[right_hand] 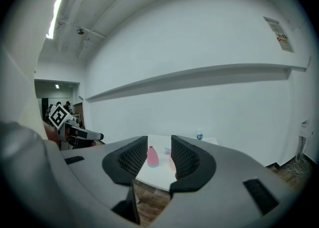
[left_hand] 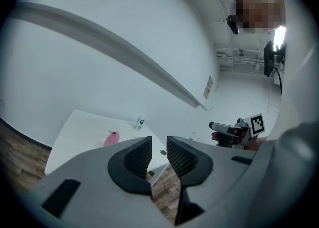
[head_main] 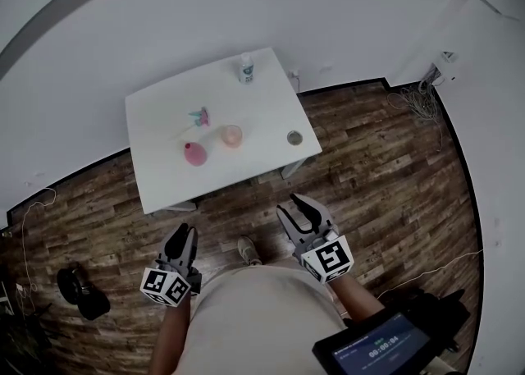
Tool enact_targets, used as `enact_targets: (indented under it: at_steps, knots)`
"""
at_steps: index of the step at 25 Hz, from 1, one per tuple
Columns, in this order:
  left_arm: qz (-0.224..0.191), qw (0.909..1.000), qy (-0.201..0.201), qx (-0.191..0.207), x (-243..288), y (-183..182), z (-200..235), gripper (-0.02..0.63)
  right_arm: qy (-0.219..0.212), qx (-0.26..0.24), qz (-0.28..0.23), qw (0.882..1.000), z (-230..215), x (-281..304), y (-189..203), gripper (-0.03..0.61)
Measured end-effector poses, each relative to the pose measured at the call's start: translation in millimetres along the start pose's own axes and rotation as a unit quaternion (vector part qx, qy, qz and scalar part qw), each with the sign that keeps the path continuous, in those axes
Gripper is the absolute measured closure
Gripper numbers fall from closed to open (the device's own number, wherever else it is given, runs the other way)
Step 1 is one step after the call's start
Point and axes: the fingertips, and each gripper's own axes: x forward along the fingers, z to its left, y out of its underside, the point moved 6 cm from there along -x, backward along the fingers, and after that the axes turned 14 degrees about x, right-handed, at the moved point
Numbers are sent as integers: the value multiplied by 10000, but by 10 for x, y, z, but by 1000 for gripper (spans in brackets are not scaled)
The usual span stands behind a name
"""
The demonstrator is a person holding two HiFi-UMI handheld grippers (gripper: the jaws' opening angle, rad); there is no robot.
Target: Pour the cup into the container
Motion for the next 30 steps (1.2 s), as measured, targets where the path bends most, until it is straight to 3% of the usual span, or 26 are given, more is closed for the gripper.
enact_targets:
  at_steps: [16,30]
  knots:
    - [-45,9998,41,170,10,31,526,522,-103,-194,273,9994,108,641,-48,405]
    - [-210,9985,-502,66,161,-102,675,514,-810,-633,739,9920,-95,1353,-176,378]
